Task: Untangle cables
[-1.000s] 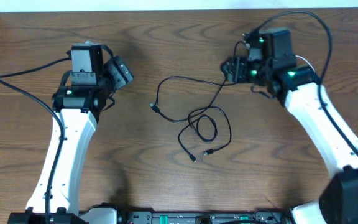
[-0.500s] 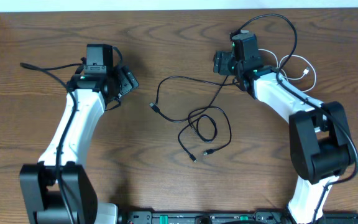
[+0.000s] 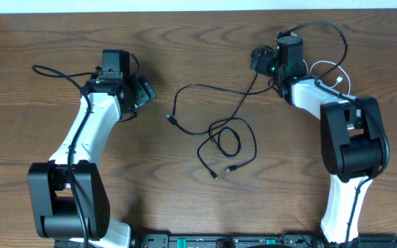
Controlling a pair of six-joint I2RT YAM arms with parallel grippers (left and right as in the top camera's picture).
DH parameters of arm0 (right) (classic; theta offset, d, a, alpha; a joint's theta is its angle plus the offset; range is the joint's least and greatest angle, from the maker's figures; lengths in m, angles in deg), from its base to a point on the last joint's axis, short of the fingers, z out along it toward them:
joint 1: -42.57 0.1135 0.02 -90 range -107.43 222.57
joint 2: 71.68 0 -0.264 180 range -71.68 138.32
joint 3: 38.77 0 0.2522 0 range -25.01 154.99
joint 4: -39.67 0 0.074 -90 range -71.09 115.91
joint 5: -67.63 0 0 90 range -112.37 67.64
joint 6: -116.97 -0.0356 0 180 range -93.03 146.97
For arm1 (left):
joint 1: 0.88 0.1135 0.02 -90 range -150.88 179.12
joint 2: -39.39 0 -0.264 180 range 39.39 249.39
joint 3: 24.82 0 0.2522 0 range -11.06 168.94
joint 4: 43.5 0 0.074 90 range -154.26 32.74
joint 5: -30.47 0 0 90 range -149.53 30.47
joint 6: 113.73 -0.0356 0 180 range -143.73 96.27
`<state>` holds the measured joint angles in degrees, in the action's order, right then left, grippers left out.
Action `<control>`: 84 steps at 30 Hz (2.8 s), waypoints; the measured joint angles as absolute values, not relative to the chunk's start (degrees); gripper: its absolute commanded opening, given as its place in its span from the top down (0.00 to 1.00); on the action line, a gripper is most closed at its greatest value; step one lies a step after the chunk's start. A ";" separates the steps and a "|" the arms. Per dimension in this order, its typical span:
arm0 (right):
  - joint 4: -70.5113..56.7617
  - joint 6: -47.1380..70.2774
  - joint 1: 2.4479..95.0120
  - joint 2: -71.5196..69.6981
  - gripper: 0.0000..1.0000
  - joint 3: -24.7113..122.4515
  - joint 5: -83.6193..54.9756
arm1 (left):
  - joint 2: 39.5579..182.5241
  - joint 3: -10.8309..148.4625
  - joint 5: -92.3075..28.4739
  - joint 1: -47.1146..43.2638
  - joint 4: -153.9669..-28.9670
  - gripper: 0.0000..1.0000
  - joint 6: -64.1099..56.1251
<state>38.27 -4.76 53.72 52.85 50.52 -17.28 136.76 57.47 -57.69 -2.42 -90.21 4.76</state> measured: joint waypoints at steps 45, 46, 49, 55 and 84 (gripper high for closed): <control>72.59 1.14 53.92 31.19 0.99 50.50 -13.33 | 136.76 57.47 -57.69 -2.42 -90.23 0.09 4.76; 72.91 3.15 53.66 30.03 0.99 50.50 -13.94 | 136.76 57.47 -57.69 -2.42 -90.23 0.09 4.76; 71.36 7.79 52.17 27.38 0.99 50.50 -16.15 | 136.76 57.47 -57.69 -2.42 -90.21 0.09 4.76; 57.66 9.56 46.23 25.94 0.99 50.83 -18.55 | 136.76 57.47 -57.69 -2.42 -90.17 0.09 4.76; -33.31 -5.96 25.29 22.64 0.01 50.26 -28.54 | 136.76 57.47 -56.86 -2.44 -90.17 0.09 4.78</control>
<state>-33.31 -5.96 25.29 22.64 50.26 -28.54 136.76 57.47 -56.86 -2.44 -90.17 4.78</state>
